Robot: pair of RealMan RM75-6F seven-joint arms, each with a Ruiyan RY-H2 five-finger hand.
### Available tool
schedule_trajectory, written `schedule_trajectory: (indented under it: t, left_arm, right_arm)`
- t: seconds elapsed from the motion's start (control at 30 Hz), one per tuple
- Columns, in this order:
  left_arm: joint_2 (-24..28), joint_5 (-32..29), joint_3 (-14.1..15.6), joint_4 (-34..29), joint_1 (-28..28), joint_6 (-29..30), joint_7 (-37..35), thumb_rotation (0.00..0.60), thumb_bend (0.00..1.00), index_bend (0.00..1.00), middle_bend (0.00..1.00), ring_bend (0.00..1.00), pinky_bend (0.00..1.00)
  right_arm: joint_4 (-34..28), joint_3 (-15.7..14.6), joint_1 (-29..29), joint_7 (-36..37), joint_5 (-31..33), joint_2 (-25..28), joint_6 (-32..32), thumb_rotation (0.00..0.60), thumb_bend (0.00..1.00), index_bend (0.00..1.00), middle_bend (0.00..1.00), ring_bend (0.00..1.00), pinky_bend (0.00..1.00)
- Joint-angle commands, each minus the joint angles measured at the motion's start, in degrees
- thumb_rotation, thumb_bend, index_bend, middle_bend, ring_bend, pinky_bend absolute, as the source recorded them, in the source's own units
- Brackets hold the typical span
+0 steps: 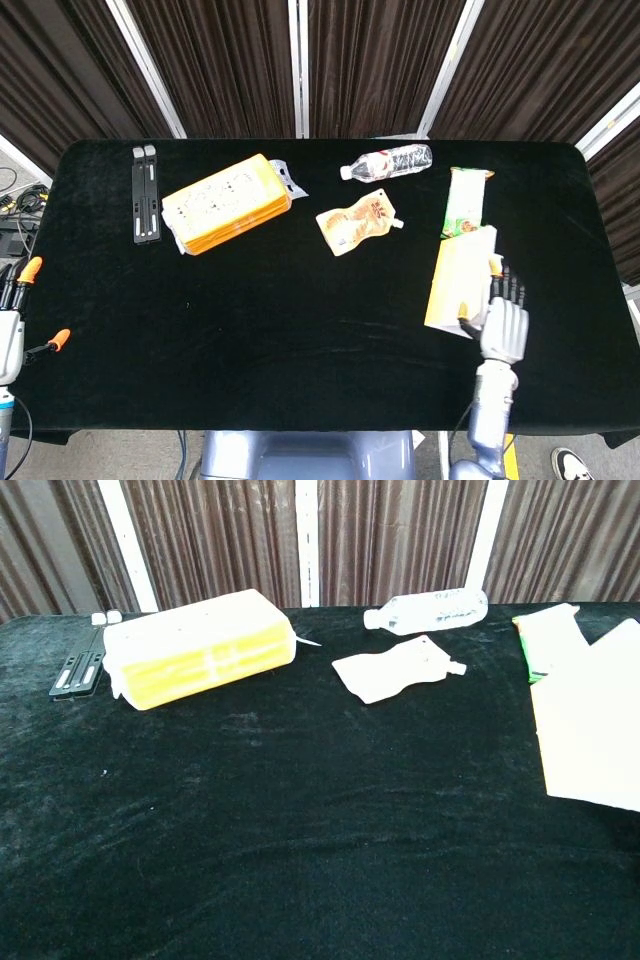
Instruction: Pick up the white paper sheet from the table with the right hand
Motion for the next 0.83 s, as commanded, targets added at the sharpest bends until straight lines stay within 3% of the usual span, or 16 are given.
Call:
schedule_trajectory:
  t: [0.03, 0.23, 0.37, 0.47, 0.6, 0.83]
  left_arm:
    - [0.01, -0.02, 0.04, 0.0, -0.04, -0.11, 0.15, 0.6, 0.11, 0.0, 0.0, 0.0, 0.0]
    - [0.13, 0.14, 0.17, 0.04, -0.06, -0.22, 0.03, 0.6, 0.11, 0.0, 0.0, 0.0, 0.0]
    - [0.37, 0.57, 0.33, 0.16, 0.01, -0.05, -0.33, 0.6, 0.11, 0.0, 0.0, 0.0, 0.0]
    - [0.39, 0.74, 0.42, 0.47, 0.02, -0.02, -0.33, 0.6, 0.11, 0.0, 0.0, 0.0, 0.0]
    - [0.27, 1.17, 0.58, 0.59, 0.05, 0.23, -0.07, 0.6, 0.11, 0.0, 0.0, 0.0, 0.0]
    - [0.61, 1.87, 0.98, 0.27, 0.42, 0.8, -0.53, 0.6, 0.11, 0.0, 0.0, 0.0, 0.0]
  right_arm:
    - [-2.43, 0.02, -1.26, 1.5, -1.37, 2.92, 0.91, 0.6, 0.34, 0.0, 0.0, 0.0, 0.0]
    - [-7.07, -2.62, -2.38, 2.14, -4.33, 8.8, -0.51, 0.6, 0.27, 0.0, 0.0, 0.0, 0.0]
    - [-8.63, -7.47, -2.44, 3.07, -10.38, 16.89, -4.2, 0.6, 0.19, 0.0, 0.0, 0.0, 0.0]
    - [-5.4, -11.22, -2.55, 3.24, -16.58, 21.1, -4.54, 0.6, 0.16, 0.0, 0.0, 0.0, 0.0]
    - [-2.94, -13.76, -3.27, 3.16, -21.25, 23.45, -2.87, 0.6, 0.15, 0.0, 0.0, 0.0, 0.0]
    - [-2.08, -15.26, -4.37, 3.82, -24.11, 25.53, -0.89, 0.6, 0.15, 0.0, 0.0, 0.0, 0.0]
